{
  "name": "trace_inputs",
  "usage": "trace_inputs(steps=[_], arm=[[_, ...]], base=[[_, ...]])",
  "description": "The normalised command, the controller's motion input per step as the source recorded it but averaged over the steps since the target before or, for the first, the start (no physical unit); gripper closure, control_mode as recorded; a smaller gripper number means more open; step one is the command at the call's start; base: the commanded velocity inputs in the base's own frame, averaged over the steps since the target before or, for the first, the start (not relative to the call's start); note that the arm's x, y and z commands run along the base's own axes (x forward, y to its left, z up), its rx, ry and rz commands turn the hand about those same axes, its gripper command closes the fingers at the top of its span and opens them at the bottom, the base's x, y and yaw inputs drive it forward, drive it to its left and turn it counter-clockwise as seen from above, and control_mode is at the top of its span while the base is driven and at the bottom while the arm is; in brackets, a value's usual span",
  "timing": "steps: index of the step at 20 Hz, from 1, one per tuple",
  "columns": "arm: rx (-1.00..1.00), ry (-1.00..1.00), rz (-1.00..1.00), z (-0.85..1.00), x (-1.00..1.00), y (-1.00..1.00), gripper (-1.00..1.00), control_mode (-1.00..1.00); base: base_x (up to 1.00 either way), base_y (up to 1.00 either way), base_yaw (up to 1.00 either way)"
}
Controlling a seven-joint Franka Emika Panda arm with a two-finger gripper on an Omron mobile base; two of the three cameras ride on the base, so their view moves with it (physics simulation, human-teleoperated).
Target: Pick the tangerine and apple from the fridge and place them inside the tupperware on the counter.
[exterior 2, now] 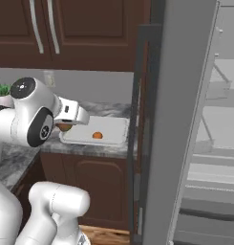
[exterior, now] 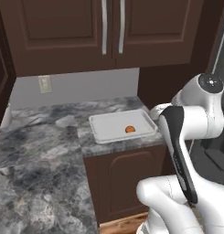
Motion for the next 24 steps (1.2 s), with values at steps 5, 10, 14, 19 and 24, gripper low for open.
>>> trace_inputs(steps=[5,10,14,19,24], arm=[[-0.01,0.0,0.0,-0.17,0.05,0.13,1.0,-1.0],[-0.02,0.0,0.0,-0.95,0.42,0.52,1.0,-1.0],[0.0,0.0,0.0,-0.62,0.85,0.23,1.0,-1.0],[0.02,0.01,0.0,-0.53,0.97,0.19,1.0,-1.0],[0.09,0.08,0.0,-0.5,0.97,0.04,1.0,-1.0]], base=[[0.41,0.44,0.0],[0.0,0.0,0.0],[0.0,0.0,0.0],[0.0,0.0,0.0],[0.0,0.0,0.0]])
